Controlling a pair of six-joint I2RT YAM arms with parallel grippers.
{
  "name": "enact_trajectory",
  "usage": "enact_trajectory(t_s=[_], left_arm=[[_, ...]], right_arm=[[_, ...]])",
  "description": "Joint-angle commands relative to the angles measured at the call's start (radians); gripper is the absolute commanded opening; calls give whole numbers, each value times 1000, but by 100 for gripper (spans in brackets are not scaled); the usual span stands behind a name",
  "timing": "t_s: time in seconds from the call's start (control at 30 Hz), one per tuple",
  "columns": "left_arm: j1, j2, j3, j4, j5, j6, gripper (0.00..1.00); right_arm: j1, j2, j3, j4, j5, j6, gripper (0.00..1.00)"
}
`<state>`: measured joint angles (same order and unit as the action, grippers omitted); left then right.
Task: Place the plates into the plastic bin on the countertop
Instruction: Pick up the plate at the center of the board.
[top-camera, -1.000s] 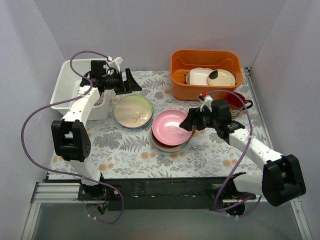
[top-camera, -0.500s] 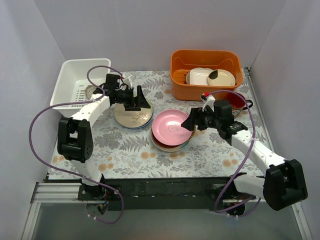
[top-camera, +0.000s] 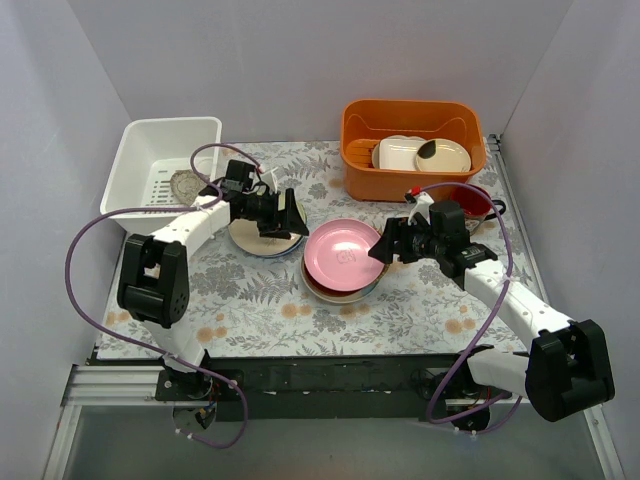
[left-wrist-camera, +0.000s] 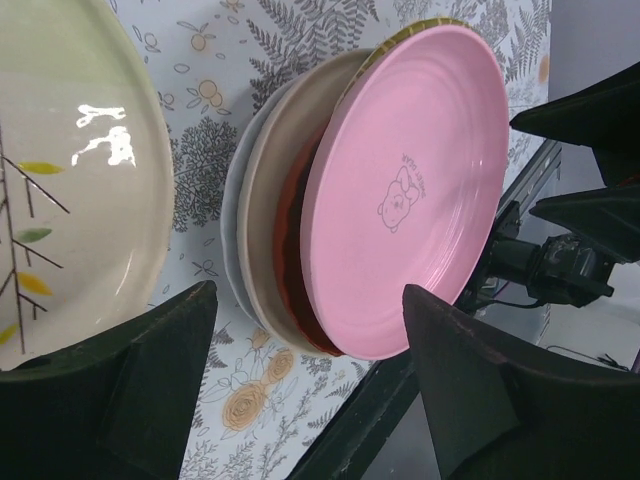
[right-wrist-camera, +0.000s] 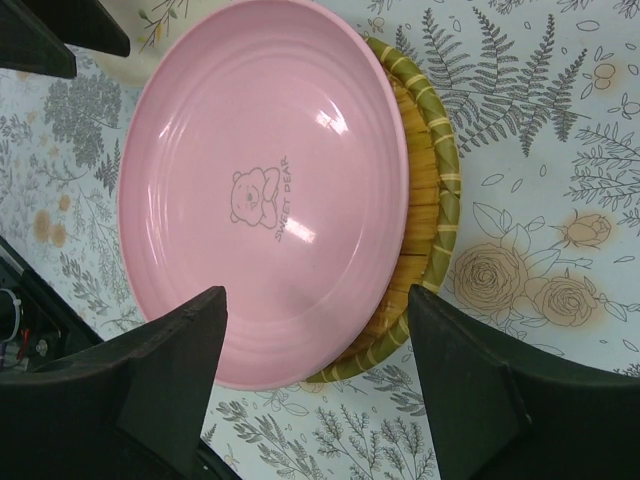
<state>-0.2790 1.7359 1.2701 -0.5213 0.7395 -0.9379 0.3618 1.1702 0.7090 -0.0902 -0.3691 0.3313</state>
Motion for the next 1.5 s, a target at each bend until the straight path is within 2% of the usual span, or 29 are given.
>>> enact_trajectory(t_s=[0.0, 0.2, 0.5, 0.67, 0.8, 1.2, 1.47], left_arm=[[-40, -67, -49, 17, -8, -18, 72], [-74, -68, -109, 61, -26, -44, 66], [-78, -75, -107, 70, -38, -58, 57], [-89, -53, -97, 69, -74, -59, 45], [-107, -44, -84, 69, -106, -64, 42], [-138, -9, -67, 78, -147, -68, 37], [-146, 4, -57, 70, -167, -64, 29]], right_arm=[[-7, -7, 40, -8, 4, -21, 79], [-12, 2, 37, -5, -4, -21, 73], [-11, 11, 33, 1, -10, -17, 72], [-12, 13, 30, 3, -13, -15, 72], [-14, 16, 27, 6, -21, -15, 72], [-14, 20, 17, 21, -44, -8, 71], [-14, 22, 11, 26, -47, -5, 72]])
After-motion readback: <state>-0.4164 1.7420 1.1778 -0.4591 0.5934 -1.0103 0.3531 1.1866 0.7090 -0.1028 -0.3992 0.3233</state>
